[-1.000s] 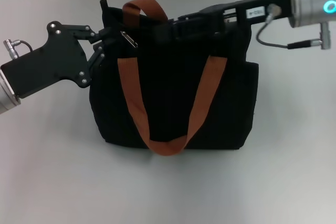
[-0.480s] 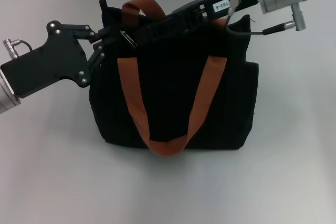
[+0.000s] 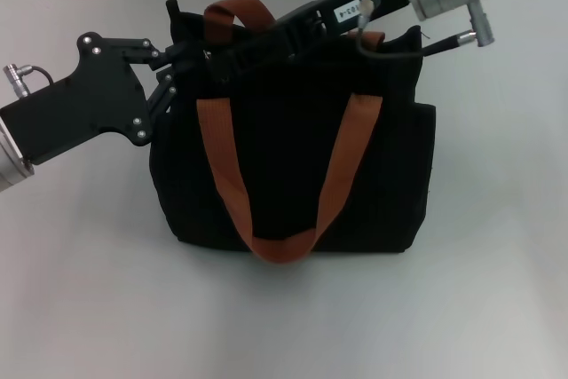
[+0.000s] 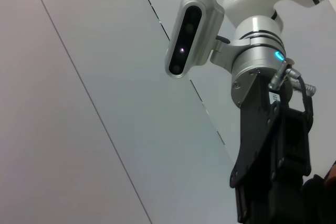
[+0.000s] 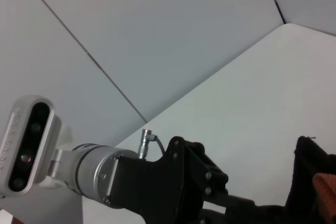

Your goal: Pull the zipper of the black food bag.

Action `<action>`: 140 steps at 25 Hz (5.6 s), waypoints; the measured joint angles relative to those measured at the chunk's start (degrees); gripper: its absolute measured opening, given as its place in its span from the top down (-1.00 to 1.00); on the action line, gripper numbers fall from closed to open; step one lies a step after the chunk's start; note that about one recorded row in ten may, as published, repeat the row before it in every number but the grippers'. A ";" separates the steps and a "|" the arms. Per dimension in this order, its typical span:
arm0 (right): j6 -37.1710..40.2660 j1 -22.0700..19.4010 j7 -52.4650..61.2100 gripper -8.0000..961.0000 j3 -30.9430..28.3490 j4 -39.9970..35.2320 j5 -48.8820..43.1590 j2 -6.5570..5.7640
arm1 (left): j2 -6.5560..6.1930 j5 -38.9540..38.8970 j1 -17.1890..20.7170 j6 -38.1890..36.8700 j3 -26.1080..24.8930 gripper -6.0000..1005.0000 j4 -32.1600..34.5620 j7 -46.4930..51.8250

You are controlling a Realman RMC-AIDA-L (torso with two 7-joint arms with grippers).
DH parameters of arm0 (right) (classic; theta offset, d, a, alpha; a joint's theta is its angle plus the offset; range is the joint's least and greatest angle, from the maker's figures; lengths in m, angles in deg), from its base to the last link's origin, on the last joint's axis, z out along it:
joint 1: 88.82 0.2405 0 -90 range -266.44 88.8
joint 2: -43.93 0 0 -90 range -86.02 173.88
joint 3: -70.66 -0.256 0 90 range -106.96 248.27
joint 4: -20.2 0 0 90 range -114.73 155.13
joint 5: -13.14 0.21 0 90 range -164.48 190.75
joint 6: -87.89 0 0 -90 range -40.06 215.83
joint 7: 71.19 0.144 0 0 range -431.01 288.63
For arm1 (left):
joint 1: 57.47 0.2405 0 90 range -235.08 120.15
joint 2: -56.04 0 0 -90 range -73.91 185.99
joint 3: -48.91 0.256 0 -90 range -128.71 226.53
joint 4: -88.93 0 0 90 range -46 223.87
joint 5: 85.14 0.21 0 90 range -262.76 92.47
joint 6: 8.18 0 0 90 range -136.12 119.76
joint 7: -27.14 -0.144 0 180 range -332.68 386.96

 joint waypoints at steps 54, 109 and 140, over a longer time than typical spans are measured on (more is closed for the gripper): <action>-2.23 0.54 0.43 0.75 3.68 -2.74 0.04 1.06 | 0.08 -0.02 -0.31 0.03 0.10 0.85 0.00 0.00; -1.49 -0.89 -0.56 0.98 3.55 -5.01 0.59 1.23 | 0.08 -0.04 0.27 -0.40 -0.49 0.85 -0.25 0.00; -1.93 -3.19 1.09 0.98 4.87 -7.15 -0.11 1.32 | 0.08 -0.03 0.23 -0.59 -0.70 0.85 -0.43 0.00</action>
